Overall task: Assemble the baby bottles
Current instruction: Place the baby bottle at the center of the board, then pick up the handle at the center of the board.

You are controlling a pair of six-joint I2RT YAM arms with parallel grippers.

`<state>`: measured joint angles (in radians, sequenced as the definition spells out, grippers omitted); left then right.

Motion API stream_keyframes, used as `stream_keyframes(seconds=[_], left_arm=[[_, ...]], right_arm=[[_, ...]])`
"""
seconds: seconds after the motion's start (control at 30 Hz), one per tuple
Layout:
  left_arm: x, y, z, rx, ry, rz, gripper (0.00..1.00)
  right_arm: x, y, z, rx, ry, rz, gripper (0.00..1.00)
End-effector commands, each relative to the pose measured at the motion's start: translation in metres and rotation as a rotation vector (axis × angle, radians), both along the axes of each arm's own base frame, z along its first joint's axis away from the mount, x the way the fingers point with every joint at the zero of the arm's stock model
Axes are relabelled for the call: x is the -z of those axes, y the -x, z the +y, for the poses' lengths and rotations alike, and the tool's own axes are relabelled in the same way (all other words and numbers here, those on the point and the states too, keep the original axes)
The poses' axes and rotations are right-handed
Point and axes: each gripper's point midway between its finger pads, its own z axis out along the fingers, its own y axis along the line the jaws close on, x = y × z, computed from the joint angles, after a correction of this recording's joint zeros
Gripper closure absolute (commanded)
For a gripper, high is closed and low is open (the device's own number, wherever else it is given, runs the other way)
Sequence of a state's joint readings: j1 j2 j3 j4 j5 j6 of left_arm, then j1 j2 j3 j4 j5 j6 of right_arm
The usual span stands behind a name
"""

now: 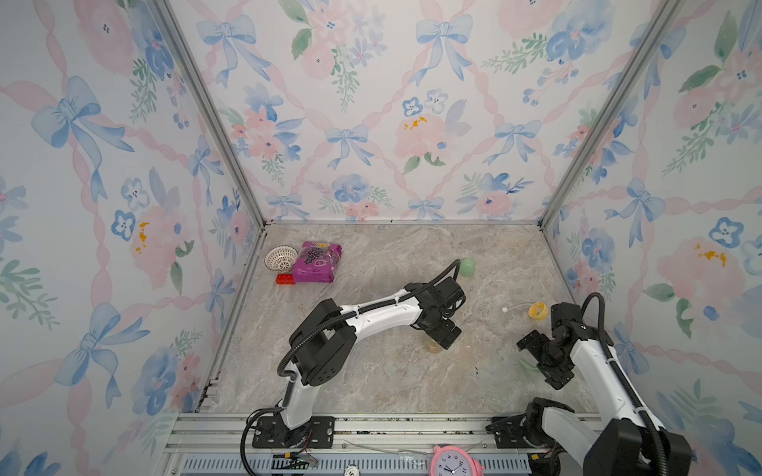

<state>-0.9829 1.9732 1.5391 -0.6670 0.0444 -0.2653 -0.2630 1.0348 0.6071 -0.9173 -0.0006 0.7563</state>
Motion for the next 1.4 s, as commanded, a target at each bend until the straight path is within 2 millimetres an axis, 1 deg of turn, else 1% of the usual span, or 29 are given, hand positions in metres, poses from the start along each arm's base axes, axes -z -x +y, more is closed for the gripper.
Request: stream_keyframes(seconds=[0.0,0.13,0.17,0.2,0.33,0.37,0.43,0.47,0.5,0.6,0.63,0.7,0.77,0.87,0.97,1.0,1.07,1.1,1.13,1.17,1.2,1.23,1.27,1.3,1.33,1.37], left_arm=[[-0.039,-0.007,0.0,-0.035,0.084,-0.062,0.02],[-0.072,-0.006,0.0,-0.047,0.173,-0.07,0.02],[-0.079,-0.006,0.002,-0.053,0.188,-0.073,0.02],[-0.085,-0.006,0.004,-0.059,0.201,-0.076,0.02],[-0.101,-0.007,0.021,-0.106,0.239,-0.079,0.02],[-0.102,-0.008,0.028,-0.123,0.24,-0.082,0.02],[-0.104,-0.012,0.044,-0.165,0.236,-0.094,0.02],[-0.105,-0.014,0.052,-0.184,0.233,-0.104,0.02],[-0.105,-0.015,0.062,-0.205,0.231,-0.108,0.02],[-0.113,-0.019,0.089,-0.279,0.249,-0.123,0.02],[-0.117,-0.02,0.099,-0.304,0.256,-0.137,0.02],[-0.124,-0.022,0.117,-0.355,0.272,-0.162,0.02],[-0.128,-0.024,0.136,-0.411,0.291,-0.183,0.02],[-0.132,-0.027,0.162,-0.497,0.332,-0.2,0.02],[-0.131,-0.029,0.184,-0.572,0.361,-0.221,0.02],[-0.13,-0.029,0.188,-0.589,0.376,-0.223,0.02],[-0.129,-0.031,0.197,-0.623,0.396,-0.23,0.02],[-0.13,-0.033,0.2,-0.632,0.412,-0.235,0.02],[-0.129,-0.036,0.203,-0.651,0.428,-0.232,0.02],[-0.13,-0.039,0.205,-0.666,0.452,-0.222,0.02],[-0.133,-0.042,0.205,-0.675,0.489,-0.213,0.02],[-0.136,-0.046,0.205,-0.679,0.518,-0.212,0.02],[-0.138,-0.049,0.205,-0.691,0.528,-0.216,0.02],[-0.142,-0.052,0.204,-0.692,0.544,-0.219,0.02],[-0.145,-0.053,0.2,-0.685,0.56,-0.215,0.02],[-0.15,-0.056,0.196,-0.675,0.58,-0.213,0.02]], right_arm=[[0.01,-0.001,-0.002,0.032,-0.022,-0.003,0.08],[0.017,-0.001,-0.002,0.042,-0.028,0.021,0.13],[0.019,-0.002,-0.002,0.047,-0.032,0.019,0.17],[0.022,-0.003,-0.002,0.056,-0.036,0.019,0.18],[0.036,-0.004,0.0,0.086,-0.06,0.041,0.32],[0.04,-0.005,0.0,0.09,-0.064,0.04,0.36],[0.046,-0.004,0.001,0.099,-0.068,0.055,0.41],[0.048,-0.004,0.0,0.099,-0.068,0.061,0.46],[0.05,-0.004,0.0,0.099,-0.069,0.063,0.53],[0.052,-0.005,0.006,0.081,-0.096,0.054,0.78],[0.052,-0.004,0.006,0.073,-0.097,0.056,0.84],[0.05,-0.002,0.006,0.046,-0.097,0.058,0.92],[0.045,-0.002,0.007,0.015,-0.094,0.054,0.94],[0.031,-0.007,0.004,-0.022,-0.067,0.015,0.96],[0.004,-0.028,0.006,-0.113,-0.044,-0.094,1.0],[-0.011,-0.04,0.01,-0.163,-0.022,-0.149,1.0],[-0.048,-0.067,0.024,-0.367,0.07,-0.272,1.0],[-0.071,-0.082,0.038,-0.512,0.163,-0.343,1.0],[-0.101,-0.095,0.052,-0.672,0.315,-0.425,1.0],[-0.127,-0.102,0.063,-0.803,0.501,-0.486,1.0],[-0.154,-0.106,0.067,-0.886,0.728,-0.542,1.0],[-0.179,-0.107,0.067,-0.85,0.859,-0.614,1.0],[-0.193,-0.111,0.076,-0.882,0.904,-0.693,1.0],[-0.202,-0.113,0.084,-0.896,0.971,-0.756,1.0],[-0.209,-0.116,0.09,-0.914,1.028,-0.785,1.0],[-0.212,-0.12,0.106,-0.992,1.061,-0.804,1.0]])
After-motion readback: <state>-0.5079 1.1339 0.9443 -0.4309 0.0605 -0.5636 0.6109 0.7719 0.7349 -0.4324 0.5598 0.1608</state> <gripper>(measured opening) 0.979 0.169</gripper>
